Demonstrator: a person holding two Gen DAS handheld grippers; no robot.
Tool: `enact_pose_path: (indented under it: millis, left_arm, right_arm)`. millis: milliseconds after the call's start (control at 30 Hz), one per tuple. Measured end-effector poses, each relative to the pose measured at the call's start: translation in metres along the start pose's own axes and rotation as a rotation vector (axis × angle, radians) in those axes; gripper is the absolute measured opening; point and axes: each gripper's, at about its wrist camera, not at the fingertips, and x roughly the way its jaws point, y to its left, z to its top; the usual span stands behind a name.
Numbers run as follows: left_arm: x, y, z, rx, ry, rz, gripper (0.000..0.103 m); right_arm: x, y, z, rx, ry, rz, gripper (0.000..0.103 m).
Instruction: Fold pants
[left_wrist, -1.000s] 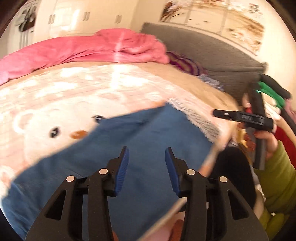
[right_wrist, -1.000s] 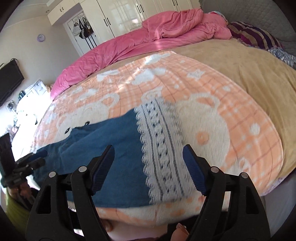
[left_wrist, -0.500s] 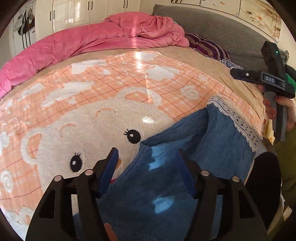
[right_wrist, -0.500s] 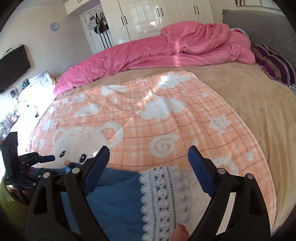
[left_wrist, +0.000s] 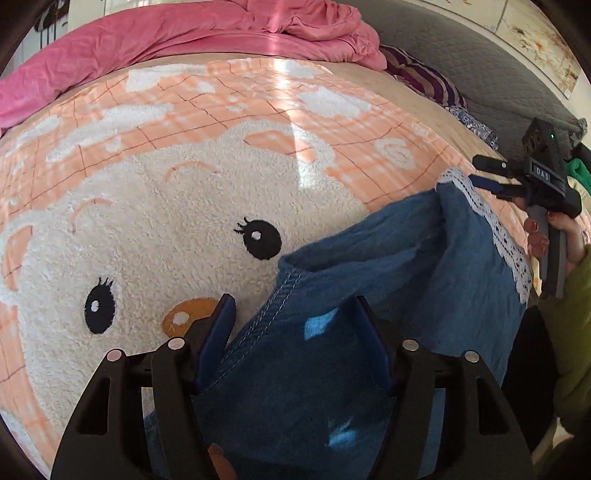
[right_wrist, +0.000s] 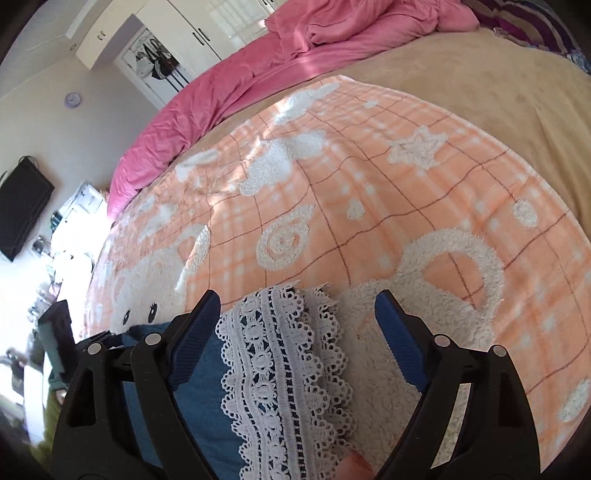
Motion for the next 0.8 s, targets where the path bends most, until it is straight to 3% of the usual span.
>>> enact_pose_path:
  millis: [100,133,167,233,333,467,533,600,700,767,800]
  left_arm:
    - [0.006,-0.006,0.006,0.001,0.001,-0.035,0.062]
    - [0.008,-0.008,0.006,0.009,0.001,-0.025,0.051]
    - [0.010,-0.010,0.006,0.015,-0.002,-0.023,0.033]
    - [0.009,-0.008,0.008,-0.013,-0.005,-0.066,0.012]
    - [0.002,0.002,0.010,-0.070,-0.032,-0.079,0.010]
    - [-0.002,0.028,0.011,-0.230,-0.076,-0.069,0.010]
    - [0.001,0.035,0.008,-0.286,-0.061,-0.069,0.010]
    - [0.004,0.035,0.007,-0.293,-0.043,-0.074,0.017]
    - [0.005,0.031,0.007,-0.282,-0.042,-0.094,0.029]
    - [0.006,0.028,0.007,-0.274,-0.037,-0.123,0.043]
    - [0.006,0.026,0.007,-0.271,-0.038,-0.124,0.044]
  right_arm:
    - [0.004,0.006,0.002,-0.007,0.008,-0.020,0.080]
    - [0.005,0.008,0.001,-0.007,0.012,-0.019,0.080]
    - [0.006,0.009,0.002,-0.007,0.015,-0.018,0.080]
    - [0.006,0.011,0.001,-0.017,0.023,-0.020,0.080]
    - [0.007,0.010,-0.001,-0.031,0.037,-0.040,0.077]
    - [0.008,0.008,-0.004,-0.025,0.050,-0.029,0.074]
    - [0.011,0.011,-0.004,-0.038,0.058,-0.035,0.073]
    - [0.017,0.013,-0.004,-0.056,0.075,-0.045,0.073]
    - [0.029,0.016,-0.003,-0.079,0.110,-0.037,0.058]
    - [0.040,0.016,-0.006,-0.093,0.142,-0.044,0.055]
    - [0.043,0.016,-0.007,-0.101,0.151,-0.048,0.054]
